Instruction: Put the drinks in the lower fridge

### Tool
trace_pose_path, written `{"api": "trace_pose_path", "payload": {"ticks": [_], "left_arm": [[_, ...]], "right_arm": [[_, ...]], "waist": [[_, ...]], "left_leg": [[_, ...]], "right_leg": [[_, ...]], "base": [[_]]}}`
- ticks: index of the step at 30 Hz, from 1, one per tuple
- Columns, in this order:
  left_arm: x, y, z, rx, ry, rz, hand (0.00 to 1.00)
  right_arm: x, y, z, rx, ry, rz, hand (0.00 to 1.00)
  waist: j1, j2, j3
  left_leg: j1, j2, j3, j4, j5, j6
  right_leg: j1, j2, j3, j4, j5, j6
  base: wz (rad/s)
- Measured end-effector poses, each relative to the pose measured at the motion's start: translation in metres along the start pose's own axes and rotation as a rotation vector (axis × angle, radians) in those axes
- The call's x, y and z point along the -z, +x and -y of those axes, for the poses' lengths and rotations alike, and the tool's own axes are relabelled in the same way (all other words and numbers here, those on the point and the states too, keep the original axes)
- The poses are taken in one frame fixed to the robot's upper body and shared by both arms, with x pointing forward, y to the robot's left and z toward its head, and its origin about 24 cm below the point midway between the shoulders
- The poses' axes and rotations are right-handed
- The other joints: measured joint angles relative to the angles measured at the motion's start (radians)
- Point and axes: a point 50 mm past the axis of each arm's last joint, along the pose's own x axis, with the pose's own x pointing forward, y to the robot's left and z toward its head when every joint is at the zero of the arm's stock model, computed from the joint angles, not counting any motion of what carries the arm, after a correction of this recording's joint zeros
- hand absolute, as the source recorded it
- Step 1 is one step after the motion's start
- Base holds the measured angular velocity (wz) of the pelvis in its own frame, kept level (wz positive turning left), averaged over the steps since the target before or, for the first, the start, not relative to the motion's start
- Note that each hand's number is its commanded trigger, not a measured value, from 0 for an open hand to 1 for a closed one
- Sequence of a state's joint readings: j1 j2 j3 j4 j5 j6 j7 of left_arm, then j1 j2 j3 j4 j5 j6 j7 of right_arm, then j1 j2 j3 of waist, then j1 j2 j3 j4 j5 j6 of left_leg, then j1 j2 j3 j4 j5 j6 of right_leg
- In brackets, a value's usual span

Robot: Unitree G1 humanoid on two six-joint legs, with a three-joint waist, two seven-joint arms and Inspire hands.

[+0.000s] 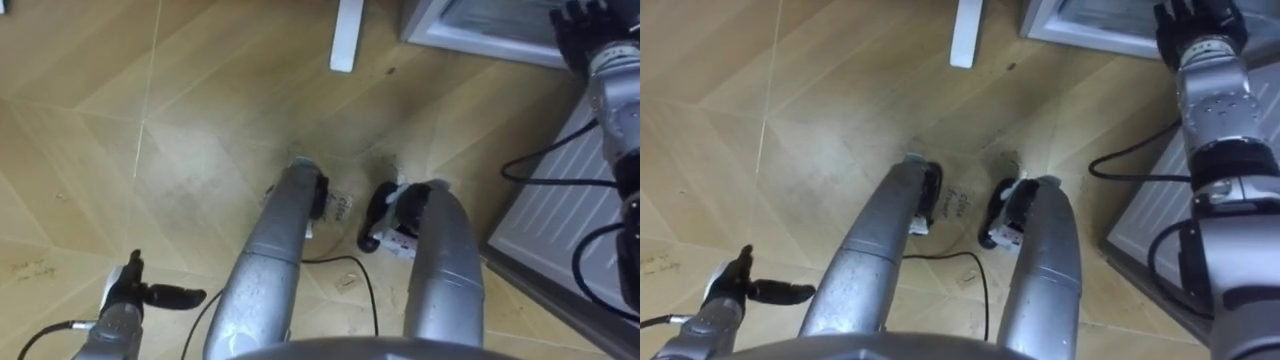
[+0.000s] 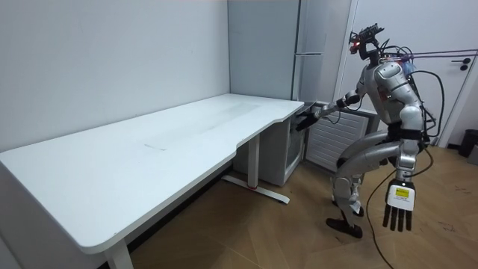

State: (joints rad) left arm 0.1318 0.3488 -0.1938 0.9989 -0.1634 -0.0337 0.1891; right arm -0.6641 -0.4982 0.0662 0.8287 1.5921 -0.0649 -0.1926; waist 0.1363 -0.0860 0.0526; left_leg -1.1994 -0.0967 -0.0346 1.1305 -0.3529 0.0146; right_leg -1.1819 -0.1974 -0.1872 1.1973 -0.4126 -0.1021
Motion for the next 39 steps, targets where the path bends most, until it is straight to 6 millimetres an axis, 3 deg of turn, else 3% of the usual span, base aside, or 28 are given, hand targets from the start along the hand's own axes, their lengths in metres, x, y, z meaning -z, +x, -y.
{"api": "trace_pose_path", "payload": {"ticks": [6,16,22,27,29,30,34,37,39], "left_arm": [[0.006,-0.002,0.004,0.015,0.003,-0.015,0.0],[0.006,-0.002,0.005,0.017,0.003,-0.014,0.0],[0.005,-0.003,0.007,0.026,0.009,-0.007,0.0],[0.004,-0.003,0.004,0.049,0.014,0.002,0.0],[0.003,-0.003,0.0,0.064,0.022,0.005,0.0],[0.002,-0.002,-0.003,0.07,0.025,0.008,0.0],[-0.006,0.0,-0.005,0.087,0.027,0.03,0.0],[-0.019,0.004,-0.008,0.106,0.039,0.053,0.0],[-0.027,0.005,-0.006,0.125,0.043,0.079,0.0]], "right_arm": [[0.0,0.0,0.001,0.044,-0.023,0.005,0.0],[0.002,0.0,-0.006,0.08,-0.063,0.004,0.0],[0.002,0.0,0.0,0.101,-0.113,0.013,0.0],[0.006,0.002,0.029,0.134,-0.244,-0.005,0.0],[0.008,0.0,0.041,0.12,-0.313,-0.024,0.0],[0.007,-0.002,0.049,0.105,-0.372,-0.039,0.0],[-0.001,-0.008,0.075,0.05,-0.665,-0.109,0.0],[0.005,-0.016,0.094,0.003,-0.877,-0.22,0.0],[0.011,-0.028,0.121,0.003,-0.987,-0.345,0.0]], "waist": [[0.006,0.001,-0.0003],[0.006,0.003,-0.0008],[0.011,0.017,-0.0003],[0.023,0.017,0.0001],[0.025,0.016,0.0003],[0.026,0.016,0.0004],[0.028,0.017,0.0016],[0.031,0.019,0.004],[0.043,0.026,0.005]], "left_leg": [[0.012,-0.005,-0.009,-0.001,-0.001,-0.007],[0.027,-0.003,-0.011,-0.004,0.001,-0.011],[0.048,-0.002,-0.024,-0.015,0.003,-0.015],[0.139,-0.002,-0.027,-0.116,0.027,-0.019],[0.158,0.003,-0.04,-0.141,0.033,-0.019],[0.168,0.014,-0.048,-0.151,0.034,-0.019],[0.211,0.023,-0.055,-0.183,0.034,-0.018],[0.269,0.033,-0.06,-0.232,0.035,-0.019],[0.314,0.047,-0.063,-0.266,0.035,-0.016]], "right_leg": [[0.016,-0.002,-0.005,-0.002,-0.008,0.012],[0.028,0.001,-0.006,-0.002,-0.01,0.009],[0.057,0.008,-0.016,-0.021,-0.008,0.012],[0.146,0.013,-0.029,-0.112,0.007,0.013],[0.175,0.023,-0.048,-0.151,0.022,0.001],[0.189,0.033,-0.054,-0.172,0.03,-0.003],[0.242,0.049,-0.066,-0.223,0.042,-0.003],[0.305,0.063,-0.077,-0.285,0.054,0.0],[0.354,0.08,-0.074,-0.333,0.062,0.01]], "base": [[0.04],[0.0],[0.02],[0.05],[-0.02],[0.0],[-0.08],[-0.05],[-0.02]]}}
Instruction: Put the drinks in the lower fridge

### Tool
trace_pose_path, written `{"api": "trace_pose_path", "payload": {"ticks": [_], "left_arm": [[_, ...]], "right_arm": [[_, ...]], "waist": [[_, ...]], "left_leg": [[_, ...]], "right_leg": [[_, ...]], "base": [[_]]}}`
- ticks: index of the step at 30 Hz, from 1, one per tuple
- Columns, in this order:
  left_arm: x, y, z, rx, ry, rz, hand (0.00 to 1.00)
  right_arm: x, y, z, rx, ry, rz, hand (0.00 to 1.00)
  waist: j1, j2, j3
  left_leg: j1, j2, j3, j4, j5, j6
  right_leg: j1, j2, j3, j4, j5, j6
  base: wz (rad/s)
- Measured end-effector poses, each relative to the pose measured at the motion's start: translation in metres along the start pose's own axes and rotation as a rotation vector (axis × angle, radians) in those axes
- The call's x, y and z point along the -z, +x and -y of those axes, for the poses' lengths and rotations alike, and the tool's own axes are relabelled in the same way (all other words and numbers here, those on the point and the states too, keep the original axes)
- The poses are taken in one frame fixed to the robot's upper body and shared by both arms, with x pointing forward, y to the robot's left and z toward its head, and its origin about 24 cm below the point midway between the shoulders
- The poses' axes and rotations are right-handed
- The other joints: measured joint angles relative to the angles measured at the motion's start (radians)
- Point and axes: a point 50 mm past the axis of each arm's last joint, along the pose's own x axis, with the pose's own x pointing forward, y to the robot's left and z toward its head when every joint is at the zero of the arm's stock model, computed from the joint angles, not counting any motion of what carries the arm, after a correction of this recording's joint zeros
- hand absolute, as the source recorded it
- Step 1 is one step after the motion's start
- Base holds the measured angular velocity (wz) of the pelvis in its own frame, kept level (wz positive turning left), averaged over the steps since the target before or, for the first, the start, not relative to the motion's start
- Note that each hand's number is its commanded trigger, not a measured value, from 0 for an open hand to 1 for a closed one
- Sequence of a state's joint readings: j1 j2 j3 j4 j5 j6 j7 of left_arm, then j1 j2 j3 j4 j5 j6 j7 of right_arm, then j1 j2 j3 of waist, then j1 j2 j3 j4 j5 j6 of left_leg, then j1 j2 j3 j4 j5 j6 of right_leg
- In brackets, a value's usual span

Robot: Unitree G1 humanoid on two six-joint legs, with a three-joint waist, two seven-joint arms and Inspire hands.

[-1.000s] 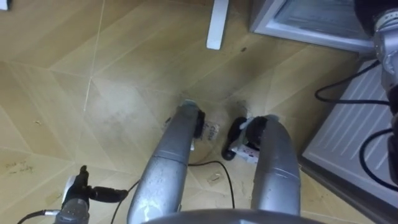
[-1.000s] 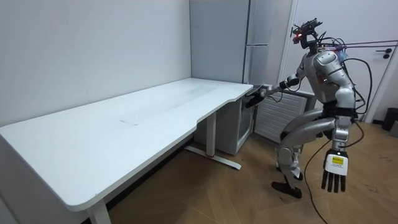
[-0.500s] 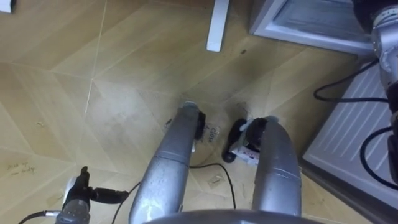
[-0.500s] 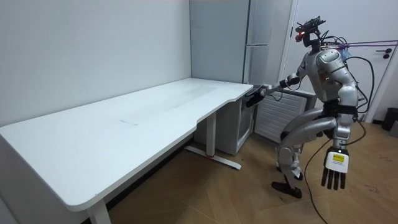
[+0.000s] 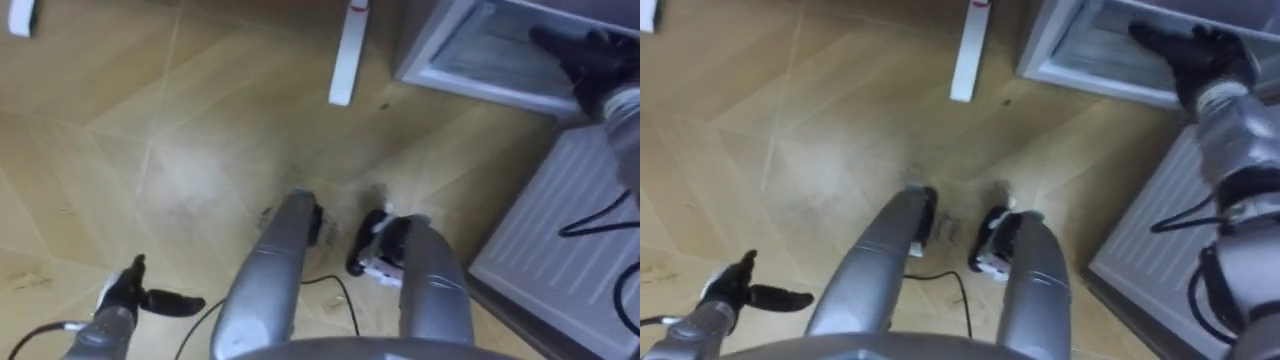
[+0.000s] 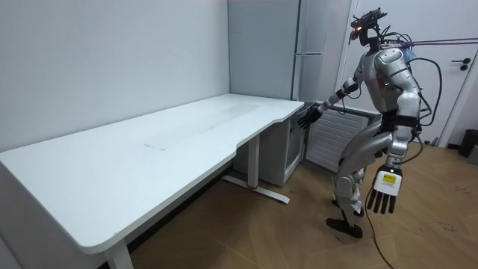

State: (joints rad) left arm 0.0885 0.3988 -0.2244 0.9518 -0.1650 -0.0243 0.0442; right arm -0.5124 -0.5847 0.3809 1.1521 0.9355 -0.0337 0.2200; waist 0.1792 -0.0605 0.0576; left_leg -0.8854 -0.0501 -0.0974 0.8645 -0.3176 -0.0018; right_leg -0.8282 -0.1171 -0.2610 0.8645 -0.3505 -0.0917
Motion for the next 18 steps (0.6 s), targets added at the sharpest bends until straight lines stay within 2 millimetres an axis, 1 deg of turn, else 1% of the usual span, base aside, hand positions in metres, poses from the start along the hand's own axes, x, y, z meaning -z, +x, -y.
{"api": "trace_pose_path", "payload": {"ticks": [1,2,3,4,6,7,8,9,10,12,13,14,15,16,18], "left_arm": [[-0.001,0.0,0.0,0.006,0.0,0.002,0.0],[-0.002,0.0,0.001,0.019,0.001,0.004,0.0],[-0.004,0.001,0.001,0.028,0.002,0.008,0.0],[-0.005,0.002,0.001,0.03,0.003,0.009,0.0],[-0.01,0.004,0.001,0.029,-0.003,0.017,0.0],[-0.012,0.004,0.003,0.03,-0.016,0.022,0.0],[-0.014,0.005,0.008,0.038,-0.032,0.029,0.0],[-0.015,0.005,0.015,0.055,-0.037,0.03,0.0],[-0.015,0.006,0.019,0.063,-0.043,0.028,0.0],[-0.009,0.006,0.028,0.083,-0.059,0.012,0.0],[-0.006,0.005,0.029,0.084,-0.06,0.005,0.0],[-0.001,0.004,0.03,0.084,-0.062,-0.007,0.0],[0.004,0.003,0.03,0.079,-0.068,-0.023,0.0],[0.006,0.002,0.031,0.078,-0.064,-0.03,0.0],[0.014,0.0,0.031,0.071,-0.06,-0.046,0.0]], "right_arm": [[0.006,-0.002,0.002,-0.009,-0.021,-0.025,0.0],[0.018,-0.005,0.006,-0.025,-0.071,-0.072,0.0],[0.033,-0.01,0.01,-0.035,-0.114,-0.124,0.0],[0.042,-0.013,0.012,-0.037,-0.122,-0.154,0.0],[0.083,-0.024,0.01,-0.068,-0.102,-0.271,0.0],[0.091,-0.027,0.008,-0.078,-0.091,-0.29,0.0],[0.107,-0.033,0.007,-0.093,-0.073,-0.329,0.0],[0.123,-0.038,0.004,-0.099,-0.054,-0.371,0.0],[0.131,-0.042,0.003,-0.098,-0.049,-0.394,0.0],[0.162,-0.057,-0.002,-0.102,-0.008,-0.476,0.0],[0.17,-0.061,-0.002,-0.1,0.001,-0.495,0.0],[0.179,-0.067,-0.005,-0.108,0.021,-0.511,0.0],[0.187,-0.072,-0.005,-0.107,0.034,-0.532,0.0],[0.19,-0.075,-0.005,-0.107,0.037,-0.54,0.0],[0.199,-0.082,-0.004,-0.102,0.05,-0.56,0.0]], "waist": [[0.004,0.003,0.0017],[0.012,0.006,0.0024],[0.012,0.011,0.0034],[0.012,0.014,0.0036],[0.012,0.019,0.002],[0.012,0.021,0.0015],[0.012,0.03,-0.0014],[0.012,0.044,-0.0027],[0.012,0.049,-0.0038],[0.007,0.059,-0.0092],[0.003,0.062,-0.0113],[-0.008,0.067,-0.0164],[-0.015,0.07,-0.0198],[-0.02,0.073,-0.022],[-0.051,0.073,-0.0293]], "left_leg": [[0.009,0.003,0.001,-0.007,0.0,0.001],[0.021,0.004,0.0,-0.019,-0.001,0.002],[0.034,0.004,0.0,-0.031,-0.001,0.003],[0.042,0.005,-0.002,-0.038,-0.001,0.003],[0.071,0.007,-0.012,-0.058,-0.001,0.003],[0.074,0.008,-0.015,-0.065,-0.001,0.003],[0.084,0.012,-0.017,-0.075,-0.001,0.003],[0.102,0.017,-0.017,-0.087,-0.002,0.003],[0.113,0.019,-0.016,-0.096,-0.002,0.004],[0.179,0.018,-0.006,-0.151,0.004,0.009],[0.197,0.018,-0.004,-0.165,0.005,0.01],[0.236,0.019,0.004,-0.198,0.01,0.012],[0.277,0.019,0.014,-0.242,0.022,0.015],[0.299,0.018,0.017,-0.263,0.029,0.015],[0.373,0.01,0.024,-0.349,0.061,0.016]], "right_leg": [[0.009,0.002,-0.001,-0.011,0.003,0.0],[0.022,0.006,-0.001,-0.028,0.006,0.001],[0.037,0.005,-0.004,-0.039,0.007,0.002],[0.048,0.006,-0.009,-0.05,0.007,0.003],[0.084,0.012,-0.019,-0.081,0.008,0.005],[0.09,0.015,-0.021,-0.092,0.009,0.007],[0.104,0.019,-0.027,-0.11,0.013,0.008],[0.128,0.027,-0.029,-0.133,0.018,0.011],[0.139,0.03,-0.028,-0.145,0.022,0.013],[0.196,0.03,-0.021,-0.188,0.027,0.018],[0.212,0.03,-0.021,-0.198,0.028,0.019],[0.246,0.03,-0.018,-0.224,0.03,0.023],[0.28,0.029,-0.015,-0.256,0.039,0.026],[0.297,0.029,-0.015,-0.274,0.044,0.028],[0.359,0.028,-0.01,-0.334,0.058,0.036]], "base": [[-0.14],[-0.08],[0.0],[0.12],[0.12],[0.05],[0.0],[0.0],[-0.06],[-0.04],[0.0],[0.0],[0.0],[-0.04],[0.05]]}}
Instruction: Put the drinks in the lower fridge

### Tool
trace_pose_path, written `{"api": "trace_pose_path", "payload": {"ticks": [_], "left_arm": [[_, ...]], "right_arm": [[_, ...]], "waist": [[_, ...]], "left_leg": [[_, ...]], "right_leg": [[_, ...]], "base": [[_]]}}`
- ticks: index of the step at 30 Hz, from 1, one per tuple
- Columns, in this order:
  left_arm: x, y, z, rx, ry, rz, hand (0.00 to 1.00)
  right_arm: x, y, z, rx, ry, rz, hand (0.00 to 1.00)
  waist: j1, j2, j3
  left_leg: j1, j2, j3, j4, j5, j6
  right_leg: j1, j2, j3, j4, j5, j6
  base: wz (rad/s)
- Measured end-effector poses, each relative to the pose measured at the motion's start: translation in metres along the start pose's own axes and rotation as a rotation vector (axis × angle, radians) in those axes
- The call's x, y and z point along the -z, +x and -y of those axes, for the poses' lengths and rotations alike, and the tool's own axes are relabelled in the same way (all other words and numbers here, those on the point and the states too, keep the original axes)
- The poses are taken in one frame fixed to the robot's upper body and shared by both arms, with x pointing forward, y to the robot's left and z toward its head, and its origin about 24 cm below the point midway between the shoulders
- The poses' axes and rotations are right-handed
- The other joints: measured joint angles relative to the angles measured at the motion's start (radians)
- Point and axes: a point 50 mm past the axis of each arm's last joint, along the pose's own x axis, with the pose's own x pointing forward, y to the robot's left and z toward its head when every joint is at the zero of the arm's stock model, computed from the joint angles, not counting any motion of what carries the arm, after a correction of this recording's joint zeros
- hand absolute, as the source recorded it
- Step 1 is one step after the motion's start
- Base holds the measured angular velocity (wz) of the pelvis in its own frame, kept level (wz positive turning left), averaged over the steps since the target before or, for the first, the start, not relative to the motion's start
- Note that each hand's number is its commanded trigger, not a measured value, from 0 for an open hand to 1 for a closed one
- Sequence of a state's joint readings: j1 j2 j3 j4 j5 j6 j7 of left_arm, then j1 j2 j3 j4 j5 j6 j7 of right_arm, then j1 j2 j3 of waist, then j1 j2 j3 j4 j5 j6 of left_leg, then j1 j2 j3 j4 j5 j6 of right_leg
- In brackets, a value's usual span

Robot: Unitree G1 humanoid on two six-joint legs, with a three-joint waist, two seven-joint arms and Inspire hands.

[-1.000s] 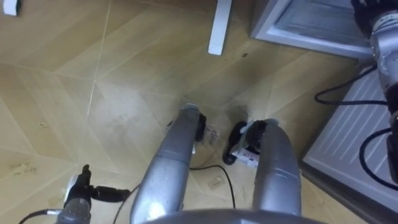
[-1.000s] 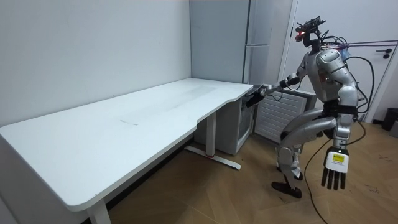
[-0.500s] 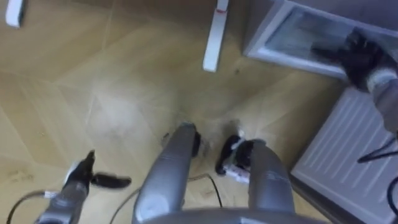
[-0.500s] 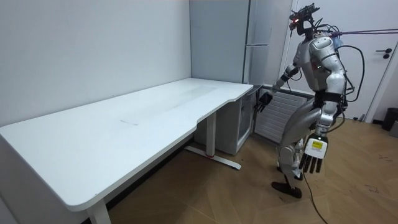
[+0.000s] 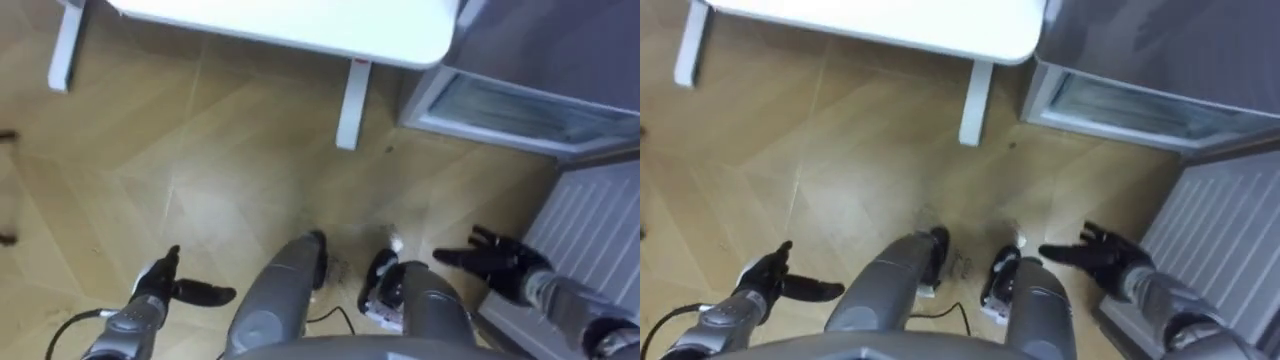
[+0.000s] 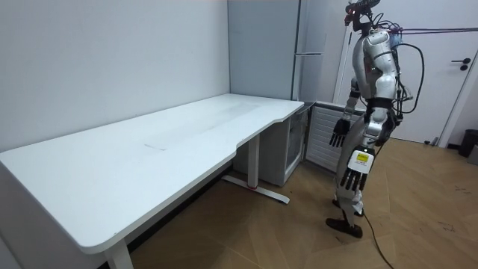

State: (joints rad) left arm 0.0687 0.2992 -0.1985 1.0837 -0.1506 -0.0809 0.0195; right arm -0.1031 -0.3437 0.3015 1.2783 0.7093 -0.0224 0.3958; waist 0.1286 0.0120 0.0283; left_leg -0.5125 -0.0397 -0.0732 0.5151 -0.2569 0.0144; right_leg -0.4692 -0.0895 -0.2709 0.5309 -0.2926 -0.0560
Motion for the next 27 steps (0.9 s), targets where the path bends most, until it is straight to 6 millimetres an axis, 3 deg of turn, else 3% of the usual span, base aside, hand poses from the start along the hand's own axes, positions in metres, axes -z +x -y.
{"api": "trace_pose_path", "payload": {"ticks": [3,6,11,16,18,22,25,27], "left_arm": [[0.011,-0.003,-0.001,-0.019,0.002,-0.022,0.0],[0.019,-0.005,0.002,-0.026,-0.026,-0.046,0.0],[0.031,-0.008,0.006,-0.054,-0.091,-0.082,0.0],[0.038,-0.01,0.01,-0.063,-0.111,-0.103,0.0],[0.039,-0.011,0.012,-0.068,-0.122,-0.115,0.0],[0.038,-0.01,0.015,-0.065,-0.095,-0.12,0.0],[0.039,-0.01,0.015,-0.077,-0.097,-0.137,0.0],[0.04,-0.01,0.017,-0.074,-0.097,-0.148,0.0]], "right_arm": [[0.011,0.001,-0.006,-0.015,-0.008,-0.023,0.0],[0.028,0.001,-0.011,-0.023,-0.048,-0.073,0.0],[0.057,-0.007,-0.011,-0.012,-0.021,-0.123,0.0],[0.083,-0.015,-0.008,0.033,0.043,-0.166,0.0],[0.091,-0.017,-0.009,0.055,0.076,-0.18,0.0],[0.097,-0.018,-0.008,0.084,0.106,-0.191,0.0],[0.099,-0.016,-0.012,0.113,0.138,-0.188,0.0],[0.102,-0.016,-0.013,0.135,0.157,-0.195,0.0]], "waist": [[-0.022,-0.026,-0.0071],[-0.043,-0.037,-0.0169],[-0.046,-0.056,-0.0262],[-0.051,-0.056,-0.0245],[-0.072,-0.051,-0.0207],[-0.076,-0.046,-0.0188],[-0.104,-0.042,-0.0173],[-0.113,-0.038,-0.023]], "left_leg": [[0.112,-0.005,0.021,-0.094,0.028,-0.001],[0.224,0.008,0.028,-0.163,0.033,-0.002],[0.354,0.015,0.07,-0.231,0.033,-0.002],[0.442,0.023,0.073,-0.267,0.032,-0.001],[0.483,0.026,0.087,-0.295,0.032,-0.001],[0.534,0.027,0.127,-0.318,0.032,-0.001],[0.557,0.029,0.128,-0.321,0.032,-0.001],[0.576,0.031,0.133,-0.33,0.032,-0.001]], "right_leg": [[0.085,0.004,0.018,-0.064,0.011,0.004],[0.203,0.027,0.019,-0.154,0.03,0.009],[0.321,0.042,0.05,-0.222,0.039,0.021],[0.398,0.052,0.081,-0.267,0.053,0.027],[0.43,0.06,0.094,-0.289,0.059,0.028],[0.453,0.069,0.132,-0.292,0.059,0.028],[0.482,0.074,0.136,-0.317,0.064,0.029],[0.498,0.077,0.147,-0.328,0.068,0.029]], "base": [[-0.1],[-0.09],[-0.2],[-0.21],[-0.16],[-0.31],[-0.02],[-0.11]]}}
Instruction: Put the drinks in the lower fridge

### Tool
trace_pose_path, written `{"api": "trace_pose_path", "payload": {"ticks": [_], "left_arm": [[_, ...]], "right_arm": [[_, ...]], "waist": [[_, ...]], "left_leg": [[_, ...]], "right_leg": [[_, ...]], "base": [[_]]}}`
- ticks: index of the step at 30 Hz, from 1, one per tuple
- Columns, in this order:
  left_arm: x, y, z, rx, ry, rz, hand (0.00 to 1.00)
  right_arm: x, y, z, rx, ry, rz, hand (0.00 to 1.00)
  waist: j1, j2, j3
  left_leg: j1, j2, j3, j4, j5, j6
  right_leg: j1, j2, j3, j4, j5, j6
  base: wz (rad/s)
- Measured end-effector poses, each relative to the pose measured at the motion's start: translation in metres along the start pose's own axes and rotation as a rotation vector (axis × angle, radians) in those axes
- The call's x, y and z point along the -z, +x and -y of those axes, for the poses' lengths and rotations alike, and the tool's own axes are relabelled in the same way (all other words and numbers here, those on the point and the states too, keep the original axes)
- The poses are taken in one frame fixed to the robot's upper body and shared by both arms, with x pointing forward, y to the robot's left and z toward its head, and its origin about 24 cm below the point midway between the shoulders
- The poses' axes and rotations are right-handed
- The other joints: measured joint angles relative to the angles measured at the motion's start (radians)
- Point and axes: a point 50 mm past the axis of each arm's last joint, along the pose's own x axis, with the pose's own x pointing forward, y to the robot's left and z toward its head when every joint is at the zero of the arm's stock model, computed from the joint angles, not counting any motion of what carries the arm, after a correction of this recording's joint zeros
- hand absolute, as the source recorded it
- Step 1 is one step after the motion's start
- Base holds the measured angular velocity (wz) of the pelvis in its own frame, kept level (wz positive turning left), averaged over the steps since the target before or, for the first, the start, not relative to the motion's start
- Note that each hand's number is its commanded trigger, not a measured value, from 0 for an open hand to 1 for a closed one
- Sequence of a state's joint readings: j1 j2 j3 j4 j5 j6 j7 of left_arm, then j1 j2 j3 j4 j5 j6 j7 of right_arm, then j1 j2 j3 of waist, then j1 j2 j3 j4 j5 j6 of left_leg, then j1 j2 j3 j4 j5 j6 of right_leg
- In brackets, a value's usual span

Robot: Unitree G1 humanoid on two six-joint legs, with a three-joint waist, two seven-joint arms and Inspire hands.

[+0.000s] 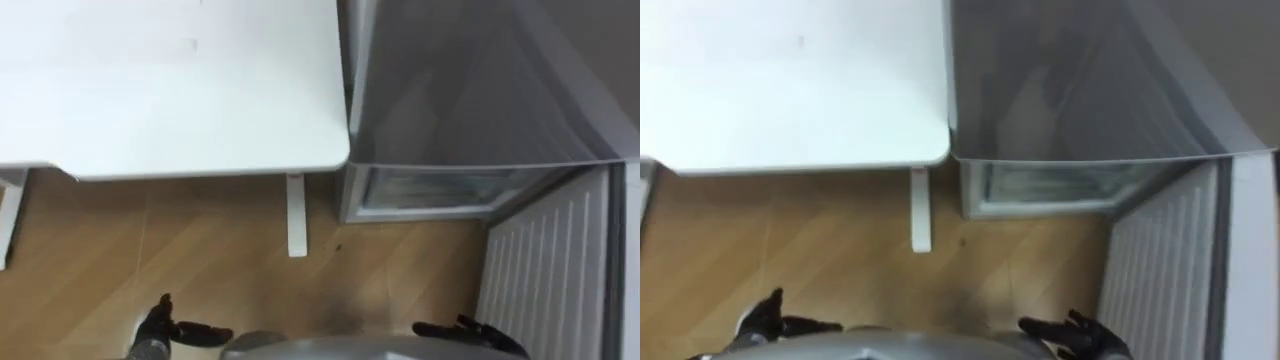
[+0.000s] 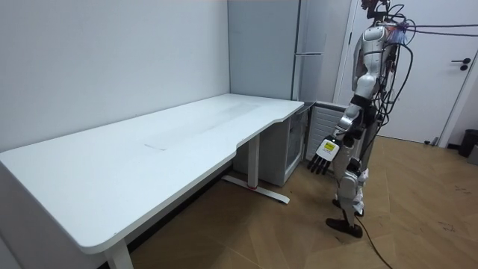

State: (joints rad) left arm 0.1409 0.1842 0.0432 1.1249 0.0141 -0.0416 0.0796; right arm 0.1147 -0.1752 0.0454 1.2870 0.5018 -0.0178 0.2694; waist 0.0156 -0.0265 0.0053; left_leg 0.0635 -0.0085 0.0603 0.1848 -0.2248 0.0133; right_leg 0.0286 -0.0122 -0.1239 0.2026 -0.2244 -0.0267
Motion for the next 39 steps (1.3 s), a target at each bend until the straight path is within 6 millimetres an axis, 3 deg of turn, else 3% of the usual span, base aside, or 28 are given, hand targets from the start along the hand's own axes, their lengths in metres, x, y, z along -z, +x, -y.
{"api": "trace_pose_path", "payload": {"ticks": [7,10,15,16,18,24,31,35,39], "left_arm": [[0.003,0.0,-0.002,-0.01,0.021,-0.017,0.0],[0.001,0.0,-0.006,-0.024,0.043,-0.01,0.0],[-0.002,0.0,-0.016,-0.06,0.039,0.005,0.0],[-0.002,0.0,-0.016,-0.062,0.044,0.004,0.0],[0.001,0.0,-0.021,-0.072,0.061,-0.003,0.0],[0.002,-0.002,-0.028,-0.094,0.07,-0.002,0.0],[-0.002,-0.003,-0.031,-0.108,0.097,0.029,0.0],[0.0,-0.003,-0.031,-0.108,0.096,0.023,0.0],[0.008,-0.005,-0.035,-0.113,0.103,-0.002,0.0]], "right_arm": [[-0.013,0.001,0.002,0.06,-0.046,0.026,0.0],[-0.04,0.0,0.001,0.086,-0.095,0.131,0.0],[-0.116,-0.021,0.001,0.157,-0.134,0.462,0.0],[-0.123,-0.024,0.001,0.166,-0.148,0.489,0.0],[-0.148,-0.039,0.0,0.183,-0.153,0.611,0.0],[-0.193,-0.087,-0.01,0.182,-0.238,0.898,0.0],[-0.201,-0.102,0.006,0.236,-0.189,0.967,0.0],[-0.194,-0.098,0.012,0.243,-0.157,0.937,0.0],[-0.179,-0.081,0.026,0.257,-0.052,0.837,0.0]], "waist": [[-0.005,-0.008,-0.0041],[-0.012,-0.009,-0.0036],[-0.04,-0.018,-0.0024],[-0.042,-0.022,-0.0016],[-0.049,-0.028,-0.0034],[-0.062,-0.04,-0.0043],[-0.073,-0.049,-0.0068],[-0.08,-0.048,-0.0074],[-0.097,-0.052,-0.0088]], "left_leg": [[0.023,0.004,0.042,-0.005,0.0,0.0],[0.034,0.005,0.05,-0.005,0.0,0.0],[0.038,0.006,0.056,-0.005,0.0,0.0],[0.039,0.006,0.059,-0.005,0.0,0.0],[0.041,0.007,0.061,-0.005,0.0,0.0],[0.042,0.016,0.077,-0.019,0.0,0.0],[0.05,0.016,0.078,-0.024,0.0,0.0],[0.052,0.018,0.077,-0.024,0.0,0.0],[0.055,0.021,0.077,-0.024,0.0,0.0]], "right_leg": [[0.005,0.013,0.045,0.001,0.008,0.002],[0.009,0.015,0.06,0.002,0.014,0.002],[0.006,0.018,0.082,0.002,0.019,0.004],[0.007,0.019,0.082,0.002,0.02,0.004],[0.007,0.021,0.084,0.002,0.022,0.003],[0.004,0.031,0.099,-0.02,0.036,0.0],[0.008,0.032,0.108,-0.016,0.038,0.0],[0.009,0.032,0.115,-0.016,0.04,-0.002],[0.01,0.032,0.115,-0.015,0.042,-0.004]], "base": [[-0.19],[-0.19],[-0.08],[-0.07],[-0.05],[-0.1],[-0.04],[-0.03],[0.0]]}}
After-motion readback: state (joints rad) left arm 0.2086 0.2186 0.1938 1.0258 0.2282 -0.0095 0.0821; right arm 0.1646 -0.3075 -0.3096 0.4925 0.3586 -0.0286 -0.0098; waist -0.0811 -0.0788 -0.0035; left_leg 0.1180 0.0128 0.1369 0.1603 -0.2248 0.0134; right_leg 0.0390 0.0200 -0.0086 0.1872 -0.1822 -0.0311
